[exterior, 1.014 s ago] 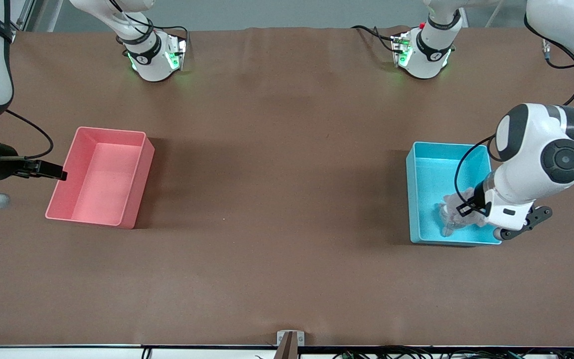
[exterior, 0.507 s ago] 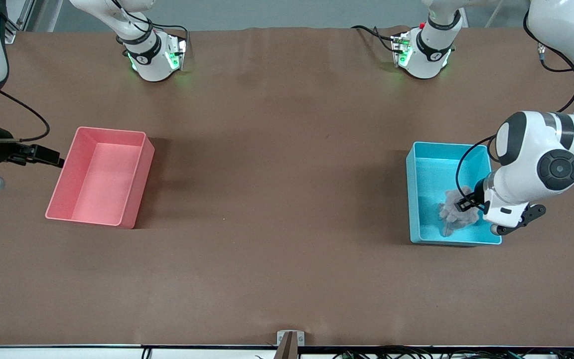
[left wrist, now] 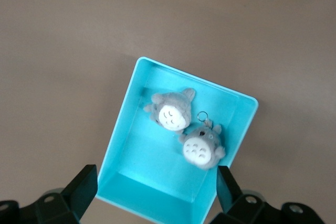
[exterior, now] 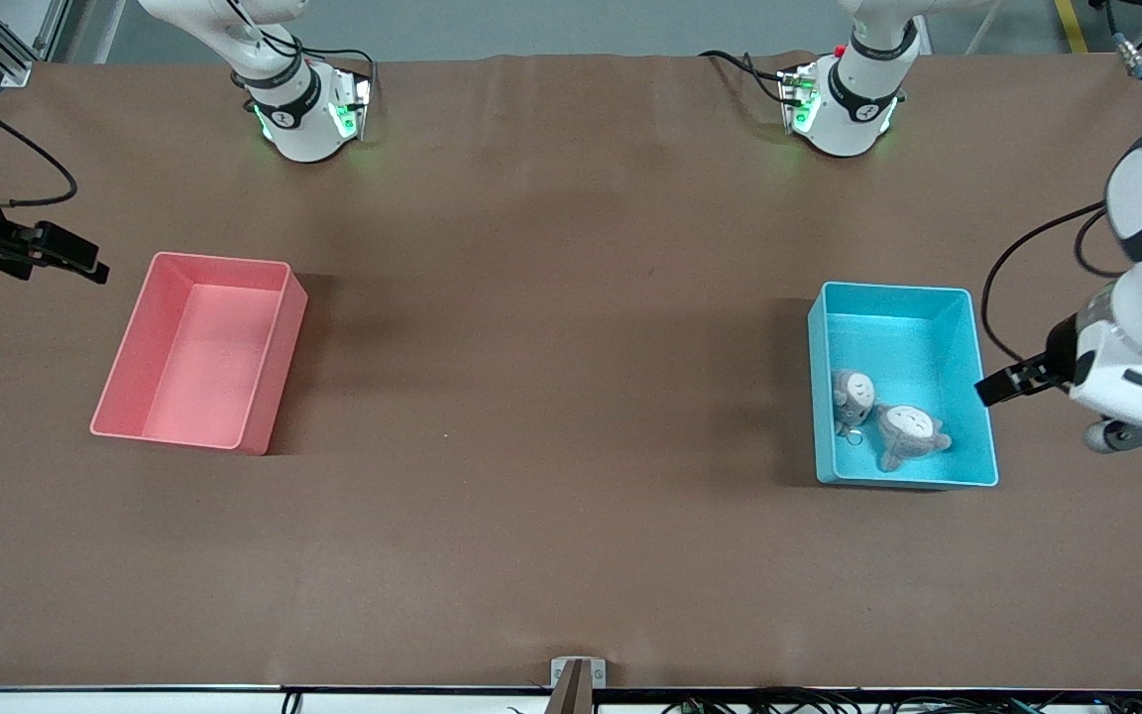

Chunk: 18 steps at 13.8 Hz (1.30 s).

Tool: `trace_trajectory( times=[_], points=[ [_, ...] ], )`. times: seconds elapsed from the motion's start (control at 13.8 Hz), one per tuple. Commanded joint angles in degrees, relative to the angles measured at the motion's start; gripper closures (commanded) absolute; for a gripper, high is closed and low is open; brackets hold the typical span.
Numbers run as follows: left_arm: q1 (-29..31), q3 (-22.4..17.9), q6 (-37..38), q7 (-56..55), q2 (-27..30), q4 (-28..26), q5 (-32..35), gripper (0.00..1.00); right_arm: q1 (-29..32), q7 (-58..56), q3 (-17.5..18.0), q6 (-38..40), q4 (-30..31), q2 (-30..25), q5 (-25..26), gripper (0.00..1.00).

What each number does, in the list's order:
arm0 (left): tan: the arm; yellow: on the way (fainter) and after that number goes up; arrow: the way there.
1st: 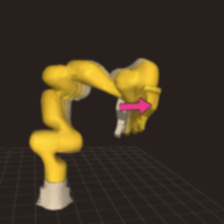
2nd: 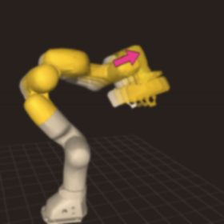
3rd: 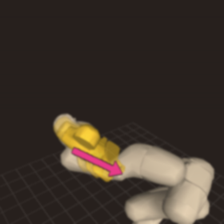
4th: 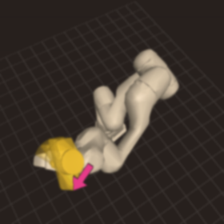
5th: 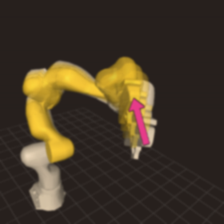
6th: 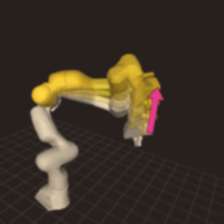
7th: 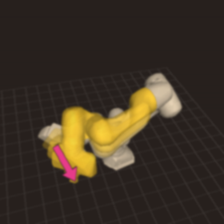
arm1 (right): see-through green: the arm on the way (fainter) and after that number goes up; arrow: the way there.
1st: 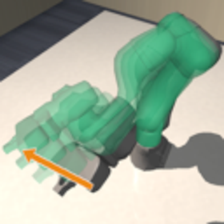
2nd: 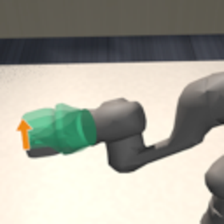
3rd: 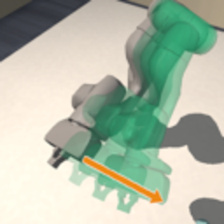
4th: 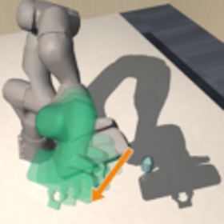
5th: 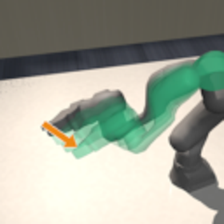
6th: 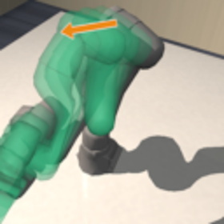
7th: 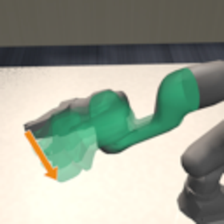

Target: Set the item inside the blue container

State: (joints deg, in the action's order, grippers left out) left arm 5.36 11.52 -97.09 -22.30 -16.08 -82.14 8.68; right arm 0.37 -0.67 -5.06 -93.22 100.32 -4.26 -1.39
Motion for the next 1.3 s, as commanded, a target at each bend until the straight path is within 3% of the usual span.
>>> trace_trajectory(
  times=[0.0,0.51,0.94,1.23],
  points=[
    [-0.17,0.52,4.97,1.82,0.25,3.83,-0.77,0.0,-0.19,-0.47,0.32,-0.47,2.34,-2.94,1.92,0.0],
    [0.09,-0.61,11.48,15.17,8.78,3.4,-1.39,0.0,-0.37,-0.91,0.32,-1.0,1.63,-2.95,2.09,0.0],
    [-2.98,-8.78,15.18,19.39,14.75,-1.34,-8.76,0.0,-0.28,-4.33,0.32,-0.21,0.05,-3.03,2.62,0.0],
    [-2.72,-8.97,14.83,19.49,16.7,-3.46,-8.95,0.0,-0.37,-3.37,0.32,2.86,-1.62,-2.77,2.62,0.0]
  ],
)
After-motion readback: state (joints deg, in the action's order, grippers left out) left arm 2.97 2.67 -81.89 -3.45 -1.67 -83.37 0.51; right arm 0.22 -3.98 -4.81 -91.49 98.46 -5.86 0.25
